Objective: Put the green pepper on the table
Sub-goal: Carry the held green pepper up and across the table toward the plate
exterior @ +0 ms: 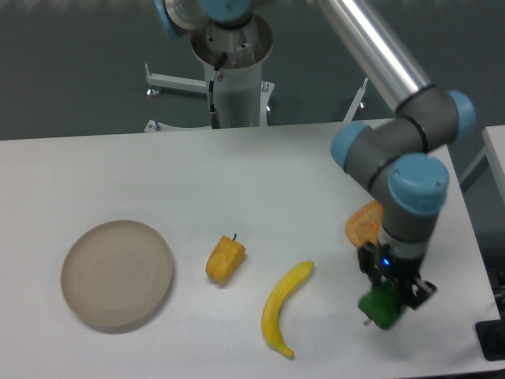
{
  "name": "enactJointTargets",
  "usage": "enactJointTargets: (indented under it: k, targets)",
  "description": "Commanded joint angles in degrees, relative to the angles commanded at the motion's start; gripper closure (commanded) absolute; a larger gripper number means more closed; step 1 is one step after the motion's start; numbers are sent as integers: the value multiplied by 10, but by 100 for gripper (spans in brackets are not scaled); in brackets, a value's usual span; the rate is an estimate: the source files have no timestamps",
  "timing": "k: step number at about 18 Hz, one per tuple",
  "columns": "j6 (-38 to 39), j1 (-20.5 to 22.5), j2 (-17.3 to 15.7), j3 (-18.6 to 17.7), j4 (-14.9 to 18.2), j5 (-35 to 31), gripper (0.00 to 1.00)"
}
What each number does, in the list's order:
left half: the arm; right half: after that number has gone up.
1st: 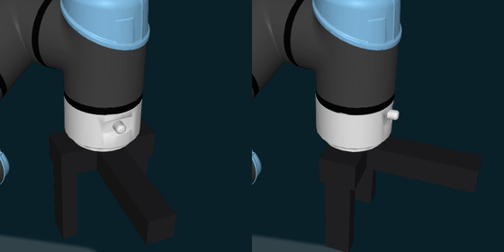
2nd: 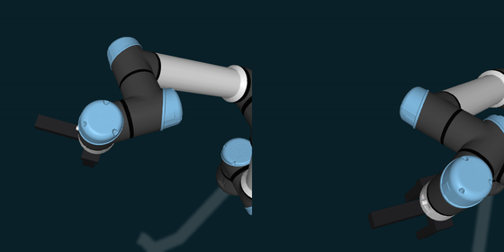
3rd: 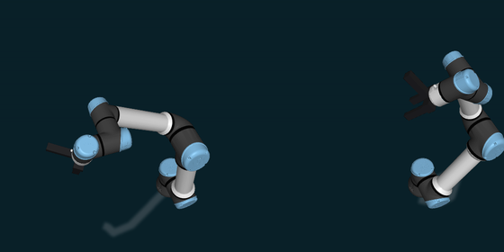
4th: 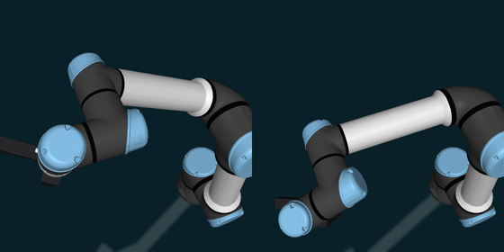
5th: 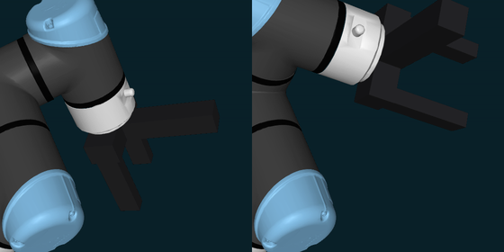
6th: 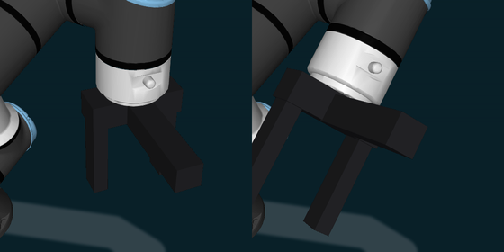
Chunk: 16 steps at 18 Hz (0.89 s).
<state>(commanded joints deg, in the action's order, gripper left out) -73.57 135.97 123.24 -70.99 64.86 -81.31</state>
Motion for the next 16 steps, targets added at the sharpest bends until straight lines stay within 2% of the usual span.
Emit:
enactJointTargets:
  k: [4, 6, 8, 12, 16]
  targets:
    - [3, 2, -79, -106, -1, 16, 69]
    - [3, 3, -106, -150, 2, 26, 69]
    - [8, 4, -123, -182, 4, 28, 69]
    - [17, 23, -159, -256, -3, 76, 69]
    - [14, 35, -177, -302, -4, 102, 69]
